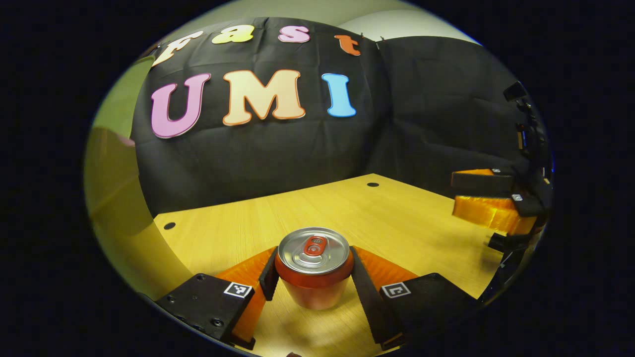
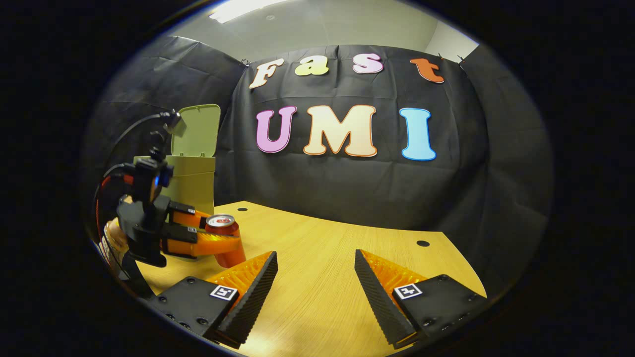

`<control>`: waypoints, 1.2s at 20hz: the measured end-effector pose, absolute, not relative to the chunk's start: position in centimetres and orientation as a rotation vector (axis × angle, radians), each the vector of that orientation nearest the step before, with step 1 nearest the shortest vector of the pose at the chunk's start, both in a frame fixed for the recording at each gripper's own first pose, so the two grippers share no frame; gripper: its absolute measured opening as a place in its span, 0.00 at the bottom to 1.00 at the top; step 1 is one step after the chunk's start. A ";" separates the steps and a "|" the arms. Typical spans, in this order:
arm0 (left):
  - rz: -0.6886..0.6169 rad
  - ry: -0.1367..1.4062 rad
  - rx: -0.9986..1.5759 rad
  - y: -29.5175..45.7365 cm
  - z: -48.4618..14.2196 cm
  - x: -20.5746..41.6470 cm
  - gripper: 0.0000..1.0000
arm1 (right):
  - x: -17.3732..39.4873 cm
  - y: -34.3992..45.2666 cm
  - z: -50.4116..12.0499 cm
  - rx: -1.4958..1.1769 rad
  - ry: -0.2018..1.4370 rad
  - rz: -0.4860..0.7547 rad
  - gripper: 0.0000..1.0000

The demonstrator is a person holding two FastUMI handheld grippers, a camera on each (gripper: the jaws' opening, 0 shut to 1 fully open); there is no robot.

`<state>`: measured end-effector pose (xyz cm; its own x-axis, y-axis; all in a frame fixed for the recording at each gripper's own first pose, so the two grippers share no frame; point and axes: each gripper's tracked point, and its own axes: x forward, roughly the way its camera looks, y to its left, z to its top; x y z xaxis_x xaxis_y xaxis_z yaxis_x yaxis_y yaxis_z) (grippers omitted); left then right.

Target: Press the lid of the desktop garbage bin to open it, pick up the crumpled paper on the desktop and throw it into the bin, then pick up the pop can on the desktop and drop it into the bin, and finally close the garbage bin lid.

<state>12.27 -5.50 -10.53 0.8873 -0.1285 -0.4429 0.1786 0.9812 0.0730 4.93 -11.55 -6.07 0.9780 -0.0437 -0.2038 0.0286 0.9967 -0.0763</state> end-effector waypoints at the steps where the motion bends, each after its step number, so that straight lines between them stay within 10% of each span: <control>1: -0.176 0.433 0.123 -6.0 -9.3 12.3 0.79 | 4.9 -11.5 -6.1 -0.073 0.206 -0.034 0.98; 12: -0.249 0.324 0.114 -8.2 2.5 12.6 0.79 | 3.7 -13.0 -5.4 -0.044 0.199 -0.049 0.98; 24: 0.070 0.225 0.178 3.4 12.9 12.0 0.78 | 3.7 -13.6 -5.9 -0.028 0.214 -0.063 0.98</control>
